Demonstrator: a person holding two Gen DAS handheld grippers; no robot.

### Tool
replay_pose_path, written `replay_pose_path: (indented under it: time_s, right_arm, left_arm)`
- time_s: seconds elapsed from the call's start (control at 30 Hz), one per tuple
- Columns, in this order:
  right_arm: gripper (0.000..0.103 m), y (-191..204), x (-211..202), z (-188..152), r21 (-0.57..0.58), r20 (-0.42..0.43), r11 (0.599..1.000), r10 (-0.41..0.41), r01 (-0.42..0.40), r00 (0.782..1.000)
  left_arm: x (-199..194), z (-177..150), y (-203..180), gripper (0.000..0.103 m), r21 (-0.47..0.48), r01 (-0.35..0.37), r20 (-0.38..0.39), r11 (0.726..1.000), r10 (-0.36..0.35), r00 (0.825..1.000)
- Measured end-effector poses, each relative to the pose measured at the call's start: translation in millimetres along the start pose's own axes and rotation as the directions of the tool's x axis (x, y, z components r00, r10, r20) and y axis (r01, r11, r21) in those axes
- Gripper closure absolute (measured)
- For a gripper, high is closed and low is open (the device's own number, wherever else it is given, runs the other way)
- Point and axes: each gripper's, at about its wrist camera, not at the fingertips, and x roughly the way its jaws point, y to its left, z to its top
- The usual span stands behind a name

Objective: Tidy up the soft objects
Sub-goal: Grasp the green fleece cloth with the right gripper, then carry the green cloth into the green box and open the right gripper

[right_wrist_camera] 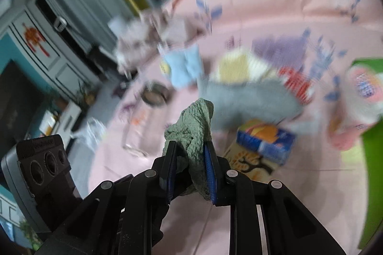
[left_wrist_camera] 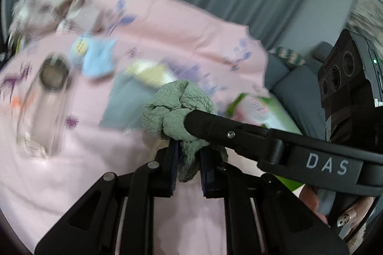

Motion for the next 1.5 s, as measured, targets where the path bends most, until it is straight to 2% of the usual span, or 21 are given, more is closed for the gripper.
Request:
replay_pose_path:
  time_s: [0.1,0.17,0.27,0.37,0.5,0.63,0.77,0.93,1.03,1.1,1.13,1.17,1.23,1.27,1.33,1.4,1.47,1.5]
  right_arm:
    - [0.079,-4.1,-49.9,2.6,0.014,0.126,1.0,-0.02,0.018,0.992]
    - [0.079,-12.7,-80.0,2.0,0.049,0.216,0.998,-0.051,0.042,0.975]
    - [0.078,-30.3,-113.6,2.0,0.095,0.3,0.993,-0.095,0.069,0.949]
    - [0.078,-57.3,-136.3,-0.1,0.18,0.338,0.978,-0.164,0.108,0.927]
    - [0.078,-96.9,-153.3,-3.1,0.278,0.343,0.949,-0.242,0.148,0.908]
    - [0.078,-136.3,-165.2,-9.9,0.381,0.337,0.913,-0.284,0.146,0.897]
    - [0.078,-170.2,-168.5,-18.7,0.473,0.32,0.871,-0.308,0.131,0.896]
    - [0.078,-203.2,-161.8,-27.4,0.57,0.254,0.806,-0.358,0.159,0.899]
    - [0.078,-216.7,-159.7,-31.0,0.624,0.215,0.759,-0.394,0.185,0.894]
    - [0.078,-222.1,-161.4,-33.4,0.646,0.204,0.737,-0.415,0.197,0.887]
    - [0.078,-223.9,-162.3,-34.3,0.66,0.197,0.722,-0.433,0.208,0.88]
    - [0.074,-225.5,-164.2,-36.0,0.668,0.196,0.713,-0.444,0.212,0.874]
    - [0.063,-225.5,-168.1,-38.3,0.677,0.199,0.7,-0.471,0.227,0.859]
    - [0.05,-224.2,-170.5,-38.7,0.674,0.209,0.702,-0.483,0.232,0.85]
    - [0.032,-218.9,-175.0,-39.2,0.669,0.232,0.703,-0.505,0.241,0.831]
    - [0.027,-210.6,-177.4,-36.3,0.646,0.261,0.722,-0.516,0.25,0.816]
    - [0.018,-199.1,-176.5,-31.4,0.601,0.289,0.758,-0.501,0.253,0.816]
    - [0.015,-191.8,-174.4,-29.2,0.57,0.305,0.781,-0.49,0.256,0.817]
  left_arm:
    - [-4.9,16.4,-35.7,0.092,0.077,0.065,0.01,0.995,-0.066,0.998]
    - [-2.4,24.6,-63.9,0.092,0.149,0.103,0.014,0.984,-0.106,0.994]
    - [7.0,29.6,-100.8,0.092,0.237,0.127,0.009,0.963,-0.133,0.991]
    - [32.1,30.7,-129.8,0.092,0.259,0.178,-0.051,0.949,-0.17,0.984]
    - [58.3,20.5,-160.2,0.092,0.286,0.226,-0.119,0.931,-0.199,0.973]
    - [84.9,12.8,-183.8,0.092,0.303,0.265,-0.189,0.915,-0.215,0.958]
    - [110.9,3.8,-203.2,0.091,0.333,0.275,-0.248,0.902,-0.198,0.948]
    - [144.3,-10.7,-210.4,0.089,0.317,0.283,-0.318,0.905,-0.179,0.931]
    - [152.0,-18.5,-215.6,0.083,0.345,0.284,-0.338,0.895,-0.164,0.927]
    - [152.6,-20.7,-217.3,0.071,0.355,0.286,-0.34,0.89,-0.162,0.927]
    - [151.5,-20.5,-217.2,0.059,0.357,0.288,-0.339,0.889,-0.164,0.926]
    - [149.1,-19.8,-216.4,0.048,0.355,0.292,-0.337,0.888,-0.169,0.926]
    - [142.1,-16.7,-213.6,0.046,0.355,0.277,-0.313,0.893,-0.166,0.935]
    - [136.6,-13.5,-210.5,0.045,0.354,0.261,-0.3,0.898,-0.155,0.941]
    - [126.6,-9.6,-204.3,0.045,0.35,0.222,-0.28,0.91,-0.125,0.952]
    - [113.4,-6.3,-196.2,0.042,0.348,0.211,-0.263,0.913,-0.121,0.957]
    - [95.3,-0.9,-182.9,0.022,0.34,0.188,-0.235,0.921,-0.111,0.966]
    - [86.3,2.0,-174.2,0.018,0.329,0.163,-0.216,0.93,-0.093,0.972]
